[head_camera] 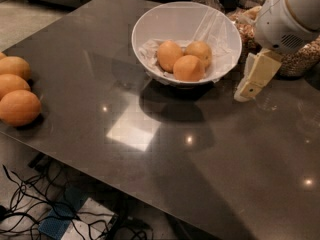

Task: Pick orange from white bowl

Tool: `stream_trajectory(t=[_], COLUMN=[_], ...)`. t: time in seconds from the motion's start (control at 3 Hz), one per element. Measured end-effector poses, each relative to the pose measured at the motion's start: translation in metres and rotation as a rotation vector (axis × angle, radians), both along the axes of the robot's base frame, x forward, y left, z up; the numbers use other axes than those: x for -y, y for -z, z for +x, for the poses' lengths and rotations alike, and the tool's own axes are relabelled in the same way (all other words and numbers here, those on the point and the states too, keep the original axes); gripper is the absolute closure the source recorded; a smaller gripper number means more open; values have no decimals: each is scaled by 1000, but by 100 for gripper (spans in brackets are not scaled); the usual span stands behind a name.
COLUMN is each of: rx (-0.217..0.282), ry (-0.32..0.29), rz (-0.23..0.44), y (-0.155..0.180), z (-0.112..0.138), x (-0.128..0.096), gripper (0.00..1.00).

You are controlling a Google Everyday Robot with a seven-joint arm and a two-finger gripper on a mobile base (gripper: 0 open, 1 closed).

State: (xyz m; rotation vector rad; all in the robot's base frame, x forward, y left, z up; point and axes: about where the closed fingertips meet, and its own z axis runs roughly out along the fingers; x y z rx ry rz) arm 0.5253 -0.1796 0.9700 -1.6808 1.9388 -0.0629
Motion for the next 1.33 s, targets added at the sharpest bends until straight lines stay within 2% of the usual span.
stream_trajectory(t=[0.33, 1.0, 1.33], rx=[24, 35, 73], ry=[-14, -3, 45], rz=[101, 115, 169], y=[-14, -10, -7], z=[16, 21, 42], x=[-11, -13, -23], gripper=[0, 0, 0])
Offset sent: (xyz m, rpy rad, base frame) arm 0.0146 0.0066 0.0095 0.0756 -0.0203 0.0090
